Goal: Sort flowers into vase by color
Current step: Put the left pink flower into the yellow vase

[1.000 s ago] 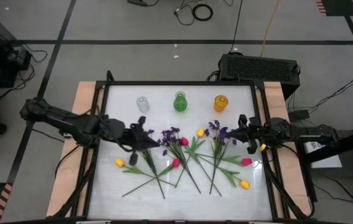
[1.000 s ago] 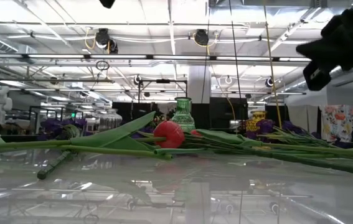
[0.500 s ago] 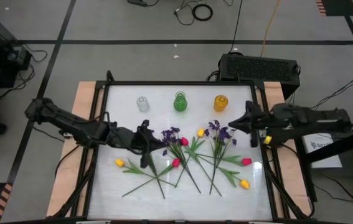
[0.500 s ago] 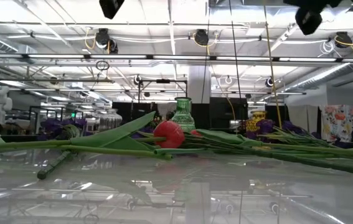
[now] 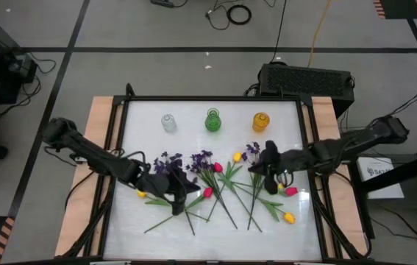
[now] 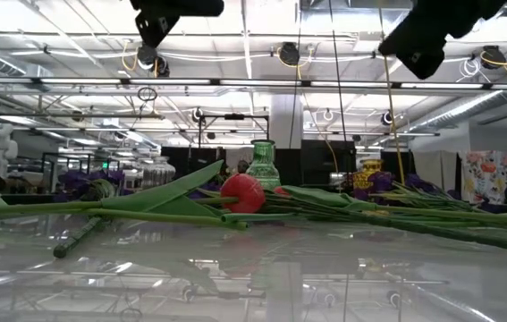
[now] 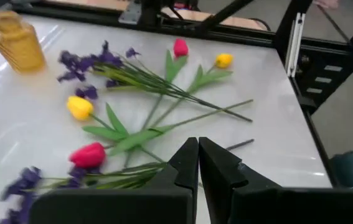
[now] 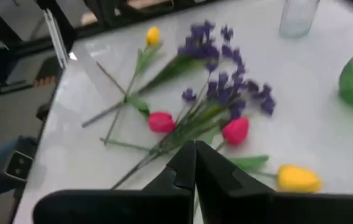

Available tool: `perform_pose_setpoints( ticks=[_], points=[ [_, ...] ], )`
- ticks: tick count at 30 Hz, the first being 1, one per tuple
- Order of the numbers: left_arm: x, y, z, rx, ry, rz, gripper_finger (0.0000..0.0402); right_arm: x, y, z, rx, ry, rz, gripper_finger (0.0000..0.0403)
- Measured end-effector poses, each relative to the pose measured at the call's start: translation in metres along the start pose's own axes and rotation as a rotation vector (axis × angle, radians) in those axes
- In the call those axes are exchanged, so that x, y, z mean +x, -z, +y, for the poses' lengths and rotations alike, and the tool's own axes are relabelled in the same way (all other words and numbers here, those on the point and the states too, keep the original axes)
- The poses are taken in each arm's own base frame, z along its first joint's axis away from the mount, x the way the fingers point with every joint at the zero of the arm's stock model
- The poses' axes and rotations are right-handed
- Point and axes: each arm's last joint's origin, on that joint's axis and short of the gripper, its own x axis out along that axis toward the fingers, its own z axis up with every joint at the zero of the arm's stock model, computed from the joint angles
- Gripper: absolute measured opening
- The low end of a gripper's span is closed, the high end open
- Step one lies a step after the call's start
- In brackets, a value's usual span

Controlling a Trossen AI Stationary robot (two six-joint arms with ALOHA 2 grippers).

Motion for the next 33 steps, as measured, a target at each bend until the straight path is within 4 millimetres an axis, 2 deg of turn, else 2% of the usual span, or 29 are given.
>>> perform_pose_setpoints(
  ticks=[7,14,17,21,26,29,33],
  points=[
    [0.015,0.015,-0.008,-0.118,0.025,0.063,0.0020,0.026,0.021,0.020,0.016,-0.012,0.108,0.0000],
    [0.018,0.028,-0.019,-0.174,0.012,0.104,0.0030,0.029,0.028,0.029,0.004,-0.034,0.135,0.0000],
    [0.018,0.037,-0.025,-0.166,-0.011,0.132,0.0060,0.028,0.029,0.029,0.004,-0.037,0.134,0.0000],
    [0.017,0.049,-0.034,-0.152,-0.055,0.141,0.0124,0.028,0.028,0.029,-0.001,-0.035,0.133,0.0000],
    [0.024,0.073,-0.040,-0.130,-0.131,0.211,0.0192,0.029,0.028,0.028,-0.024,-0.030,0.130,0.0000],
    [0.032,0.084,-0.040,-0.134,-0.160,0.246,0.0207,0.029,0.027,0.026,-0.050,-0.025,0.127,0.0000],
    [0.038,0.090,-0.040,-0.134,-0.175,0.253,0.0210,0.031,0.025,0.022,-0.062,-0.011,0.122,0.0000]
  ],
)
